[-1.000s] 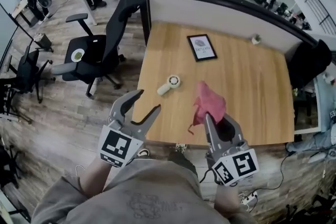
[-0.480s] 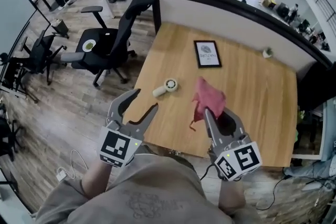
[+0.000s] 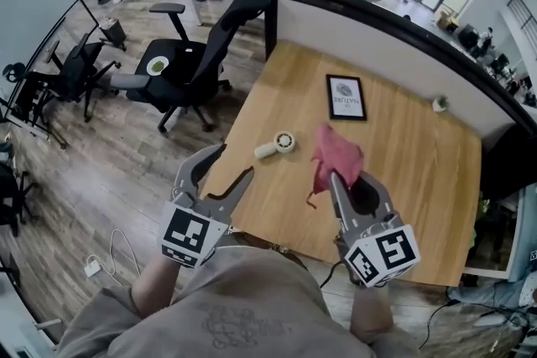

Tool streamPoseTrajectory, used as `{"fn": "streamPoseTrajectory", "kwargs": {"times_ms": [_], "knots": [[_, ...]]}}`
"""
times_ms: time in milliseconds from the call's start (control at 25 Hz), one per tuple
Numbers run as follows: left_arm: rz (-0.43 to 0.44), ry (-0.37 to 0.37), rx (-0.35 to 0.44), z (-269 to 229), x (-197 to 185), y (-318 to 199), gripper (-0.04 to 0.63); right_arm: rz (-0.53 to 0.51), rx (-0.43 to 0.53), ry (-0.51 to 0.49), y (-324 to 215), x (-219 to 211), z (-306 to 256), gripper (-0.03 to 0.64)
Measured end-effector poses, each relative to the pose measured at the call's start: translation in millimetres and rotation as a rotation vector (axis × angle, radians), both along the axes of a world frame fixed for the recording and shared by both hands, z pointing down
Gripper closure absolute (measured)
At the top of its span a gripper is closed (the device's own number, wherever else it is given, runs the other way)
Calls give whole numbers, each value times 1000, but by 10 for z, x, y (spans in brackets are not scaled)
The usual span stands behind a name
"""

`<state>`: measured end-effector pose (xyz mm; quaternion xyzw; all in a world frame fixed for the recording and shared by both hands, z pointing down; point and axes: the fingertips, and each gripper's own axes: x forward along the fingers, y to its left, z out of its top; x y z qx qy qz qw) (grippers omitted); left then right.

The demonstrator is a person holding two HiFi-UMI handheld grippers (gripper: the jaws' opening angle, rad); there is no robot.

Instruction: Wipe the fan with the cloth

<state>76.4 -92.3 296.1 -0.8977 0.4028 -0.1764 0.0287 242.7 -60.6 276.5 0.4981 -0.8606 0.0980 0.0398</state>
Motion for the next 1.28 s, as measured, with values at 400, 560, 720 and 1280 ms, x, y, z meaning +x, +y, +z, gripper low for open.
{"fn": "streamPoseTrajectory", "kwargs": {"times_ms": [400,560,720,1280], "knots": [[63,-7,-42,186,-148,-285,357,70,-73,10,-158,-117,216,545],[98,-52,-67,421,-167,-424,357,80,-113,12,-247,-185,383,545],[130,-104,-97,668,-169,-530,357,78,-165,29,-337,-258,604,545],[225,-237,-267,1874,-35,-902,357,72,-347,70,-788,-442,1559,544]]}}
